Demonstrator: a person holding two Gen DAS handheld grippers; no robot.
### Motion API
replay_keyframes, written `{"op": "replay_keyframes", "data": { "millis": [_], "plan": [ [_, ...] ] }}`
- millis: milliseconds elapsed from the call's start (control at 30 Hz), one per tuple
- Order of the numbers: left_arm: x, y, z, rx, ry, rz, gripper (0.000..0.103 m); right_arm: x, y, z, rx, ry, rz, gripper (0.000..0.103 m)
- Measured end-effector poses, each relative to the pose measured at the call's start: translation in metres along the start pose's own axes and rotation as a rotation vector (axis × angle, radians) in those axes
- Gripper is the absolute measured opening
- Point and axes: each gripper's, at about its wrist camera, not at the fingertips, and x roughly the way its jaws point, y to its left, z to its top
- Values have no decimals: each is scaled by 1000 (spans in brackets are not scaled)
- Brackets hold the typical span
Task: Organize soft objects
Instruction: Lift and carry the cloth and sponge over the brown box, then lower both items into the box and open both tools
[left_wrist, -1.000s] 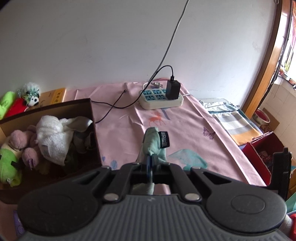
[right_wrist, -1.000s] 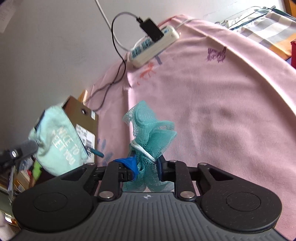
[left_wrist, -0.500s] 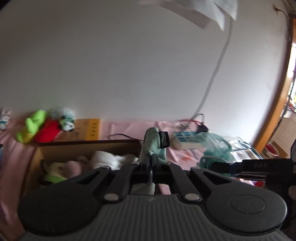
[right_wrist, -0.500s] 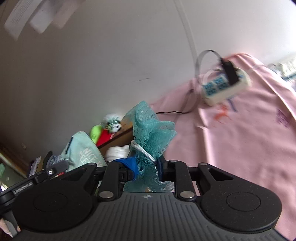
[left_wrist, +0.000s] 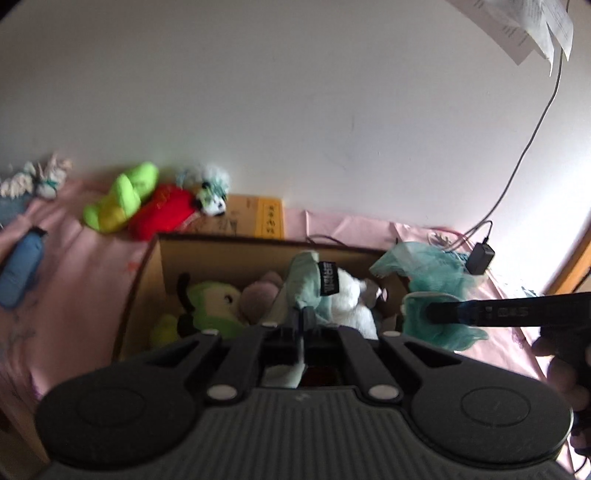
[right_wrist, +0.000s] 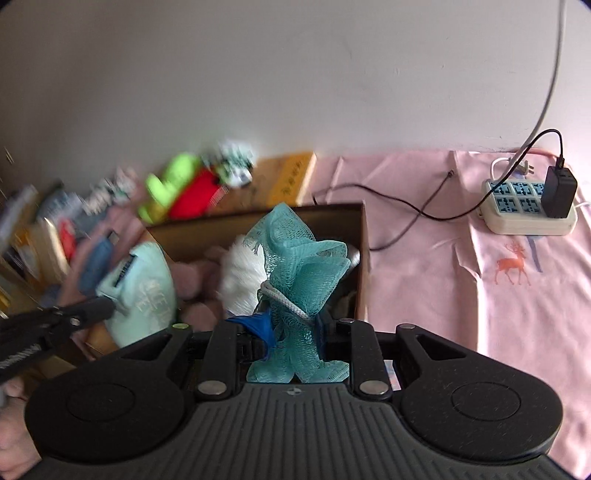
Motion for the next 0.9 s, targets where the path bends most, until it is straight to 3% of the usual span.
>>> {"op": "replay_keyframes", "data": {
  "millis": [200,300,500,700,900],
  "plan": [
    [26,15,-18,-9,78,-12,0,30,14,-8,-66,94,-84,10],
    [36,20,-26,3,119,9,1,41,23,-12,-108,148,-90,10],
    [60,39,-37,7,213,70,2,43,25,-12,-132,176,-127,11],
    [40,47,-32,0,155,43,4,17,16,-2,-102,131,-101,12],
    [9,47,-26,20,76,80,11,-4,2,3,-5,71,-71,12]
  ]
}}
